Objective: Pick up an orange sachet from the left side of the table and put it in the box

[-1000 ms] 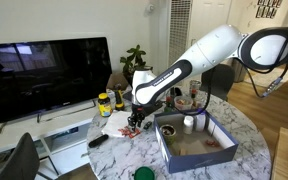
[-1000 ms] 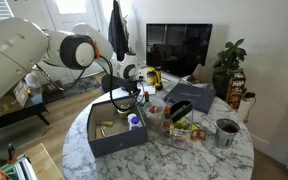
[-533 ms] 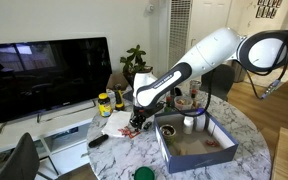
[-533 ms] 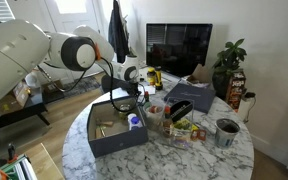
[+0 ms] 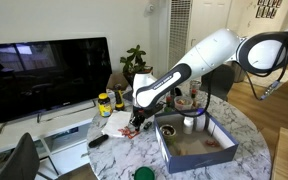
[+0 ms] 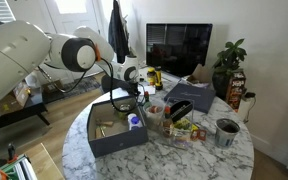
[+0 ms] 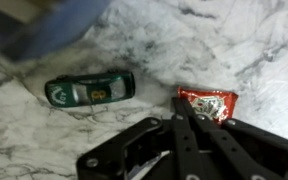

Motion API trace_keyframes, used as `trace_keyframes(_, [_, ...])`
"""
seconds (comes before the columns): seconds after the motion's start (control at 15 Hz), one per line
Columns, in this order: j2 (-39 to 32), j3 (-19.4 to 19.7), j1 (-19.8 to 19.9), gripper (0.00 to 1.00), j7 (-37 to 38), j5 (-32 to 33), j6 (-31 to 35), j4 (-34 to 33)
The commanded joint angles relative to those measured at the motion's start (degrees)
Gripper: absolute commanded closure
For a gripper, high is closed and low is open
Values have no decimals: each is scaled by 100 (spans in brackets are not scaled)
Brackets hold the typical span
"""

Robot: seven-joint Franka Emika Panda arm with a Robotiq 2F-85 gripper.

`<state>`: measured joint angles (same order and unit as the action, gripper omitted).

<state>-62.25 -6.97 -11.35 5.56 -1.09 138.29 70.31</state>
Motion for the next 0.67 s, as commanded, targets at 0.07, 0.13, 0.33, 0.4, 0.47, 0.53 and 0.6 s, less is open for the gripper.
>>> trace_keyframes(0.07, [975, 1, -5, 100, -243, 53, 134, 713])
trace_keyframes(0.13, [1282, 22, 5, 100, -310, 94, 184, 934])
trace_keyframes(0.33, [2154, -11, 61, 100, -623, 156, 62, 1550])
trace_keyframes(0.4, [2443, -92, 140, 100, -807, 103, -22, 1751])
trace_keyframes(0.47, [2730, -152, 229, 100, -1037, 73, -155, 1979])
trace_keyframes(0.53, [3036, -131, 254, 100, -1148, 101, -314, 2214])
trace_keyframes(0.6, [3321, -78, 287, 100, -1207, 132, -566, 2454])
